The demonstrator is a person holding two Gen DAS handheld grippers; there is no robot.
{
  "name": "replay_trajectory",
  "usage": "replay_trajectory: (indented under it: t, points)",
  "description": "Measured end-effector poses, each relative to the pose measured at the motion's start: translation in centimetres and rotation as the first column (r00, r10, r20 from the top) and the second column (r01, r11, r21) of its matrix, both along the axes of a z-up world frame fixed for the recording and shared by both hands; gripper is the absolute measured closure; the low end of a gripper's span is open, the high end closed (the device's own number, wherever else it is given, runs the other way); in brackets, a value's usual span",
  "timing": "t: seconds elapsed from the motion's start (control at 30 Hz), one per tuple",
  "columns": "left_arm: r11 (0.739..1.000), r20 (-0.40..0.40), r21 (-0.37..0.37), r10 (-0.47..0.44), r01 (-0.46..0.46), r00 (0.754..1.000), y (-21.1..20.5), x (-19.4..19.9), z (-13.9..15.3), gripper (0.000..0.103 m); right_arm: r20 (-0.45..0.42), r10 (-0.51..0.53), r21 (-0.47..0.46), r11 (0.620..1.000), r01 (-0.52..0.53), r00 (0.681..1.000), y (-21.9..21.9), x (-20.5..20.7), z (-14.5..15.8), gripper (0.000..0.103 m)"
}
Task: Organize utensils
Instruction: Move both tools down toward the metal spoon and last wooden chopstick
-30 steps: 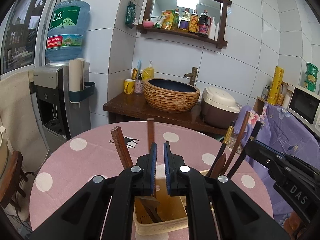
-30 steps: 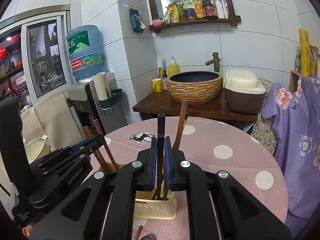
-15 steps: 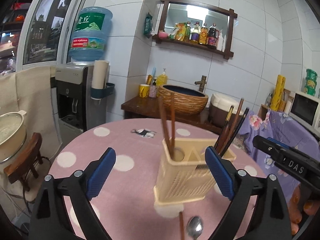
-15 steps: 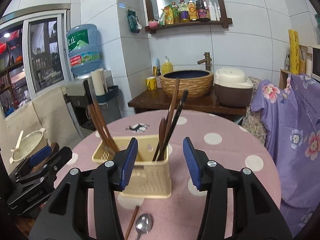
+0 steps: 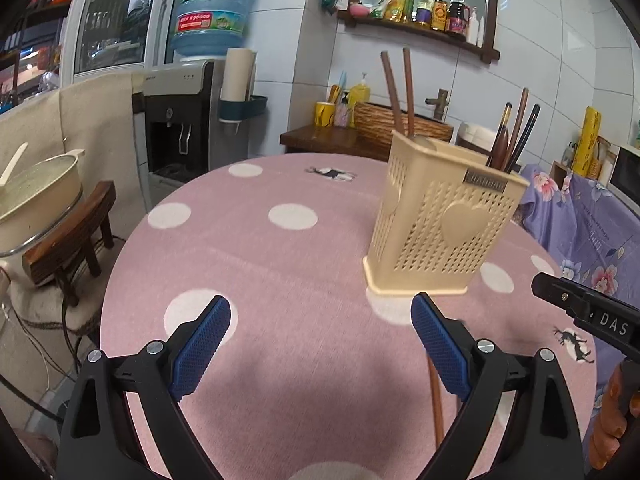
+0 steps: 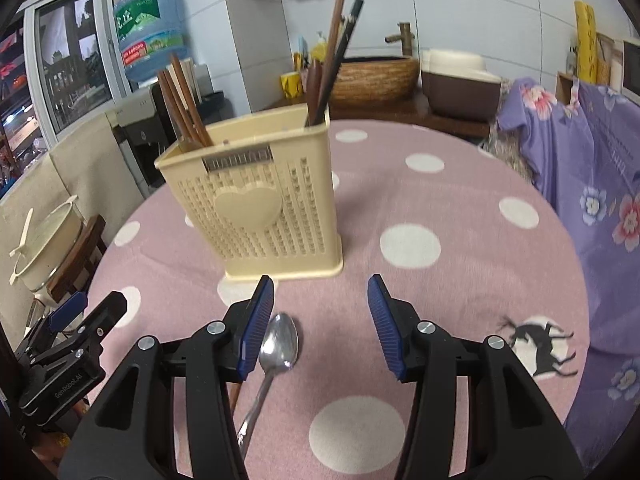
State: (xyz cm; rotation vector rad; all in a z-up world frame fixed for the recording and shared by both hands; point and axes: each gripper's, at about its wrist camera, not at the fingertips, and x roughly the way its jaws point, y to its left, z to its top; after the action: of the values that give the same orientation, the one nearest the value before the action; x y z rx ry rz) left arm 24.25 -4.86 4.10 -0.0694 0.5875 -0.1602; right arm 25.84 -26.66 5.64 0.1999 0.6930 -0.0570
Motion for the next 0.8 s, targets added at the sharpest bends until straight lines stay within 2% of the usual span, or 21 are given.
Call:
replay_trajectory:
  t: [0.17, 0.33, 0.8]
  points:
    - [0.999, -0.019, 0.029, 0.014, -0.013, 1.000, 0.1, -0.7, -1.4, 0.012, -0.054, 0.001, 0.024, 1.000, 0.000, 0.999, 0.6, -0.4, -2.5, 0.053]
    - [1.000, -0.044, 0.014, 0.029, -0.028, 0.999, 0.7, -0.9, -2.1, 0.012, -0.107, 0.024, 0.043, 0.999, -0.020, 0.994, 1.5, -0.5, -4.3, 0.053]
    - [0.998, -0.057, -0.003, 0.062, -0.062, 0.996, 2.2, -1.5, -2.5, 0.013, -0.213, 0.068, -0.009, 0.997, -0.071, 0.975, 5.4, -0.6, -6.9, 0.054]
